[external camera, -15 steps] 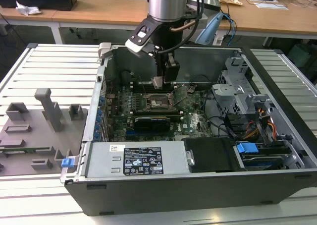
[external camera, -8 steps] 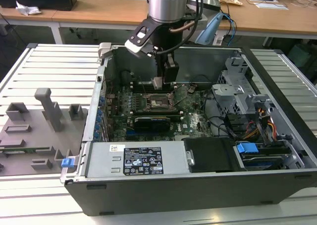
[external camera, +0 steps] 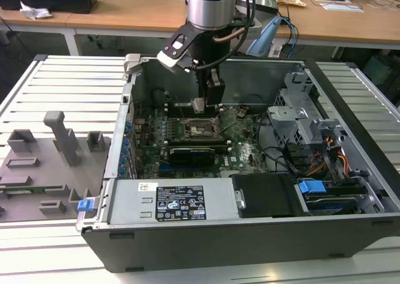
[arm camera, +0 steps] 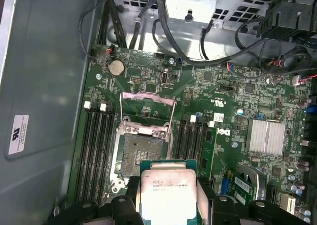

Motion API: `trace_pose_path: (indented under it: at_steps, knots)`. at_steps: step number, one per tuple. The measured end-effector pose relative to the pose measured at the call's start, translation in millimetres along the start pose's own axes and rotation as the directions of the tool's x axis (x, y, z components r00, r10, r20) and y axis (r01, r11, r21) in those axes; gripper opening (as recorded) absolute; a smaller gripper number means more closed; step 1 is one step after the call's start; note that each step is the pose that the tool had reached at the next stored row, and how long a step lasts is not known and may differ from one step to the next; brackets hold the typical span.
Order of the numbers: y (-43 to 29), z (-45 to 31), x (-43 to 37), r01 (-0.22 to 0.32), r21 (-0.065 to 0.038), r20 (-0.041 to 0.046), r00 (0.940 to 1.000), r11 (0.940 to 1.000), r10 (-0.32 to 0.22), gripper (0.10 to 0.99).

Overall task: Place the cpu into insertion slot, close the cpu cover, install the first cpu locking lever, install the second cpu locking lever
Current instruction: 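Place the cpu into insertion slot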

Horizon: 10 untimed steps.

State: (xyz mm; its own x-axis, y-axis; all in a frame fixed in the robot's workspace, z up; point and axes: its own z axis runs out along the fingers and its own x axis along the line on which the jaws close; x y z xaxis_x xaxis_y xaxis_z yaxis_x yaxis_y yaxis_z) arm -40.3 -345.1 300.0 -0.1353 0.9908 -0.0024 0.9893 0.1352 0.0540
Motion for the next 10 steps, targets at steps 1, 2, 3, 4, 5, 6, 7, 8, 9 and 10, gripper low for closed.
trace_pose_path:
  at_steps: [1,2,3,4,5,6,7,8,9,10]
  knots:
    - [0.0,0.1,0.0,-0.001,0.000,0.0001,1.0000,1.0000,0.001,0.537]
    - [-0.1,0.5,0.0,-0.005,0.000,0.0003,1.0000,1.0000,0.005,0.537]
    - [-0.1,0.9,0.0,-0.007,0.000,0.0004,1.0000,1.0000,0.007,0.537]
    - [-0.1,1.1,0.0,-0.008,0.000,0.0005,1.0000,1.0000,0.008,0.537]
    - [-0.1,1.2,0.0,-0.010,0.000,0.0005,1.0000,1.0000,0.010,0.537]
    - [-0.1,1.6,0.0,-0.011,0.000,0.0005,0.9999,0.9999,0.011,0.537]
    - [-0.2,2.7,0.0,-0.014,0.000,0.0007,0.9999,0.9999,0.014,0.537]
    - [-0.2,4.0,0.0,-0.018,0.000,0.0011,0.9998,0.9998,0.018,0.537]
    - [-0.3,4.9,0.0,-0.020,0.000,0.0014,0.9998,0.9998,0.020,0.537]
    - [-0.3,5.9,0.0,-0.023,0.000,0.0019,0.9997,0.9997,0.023,0.537]
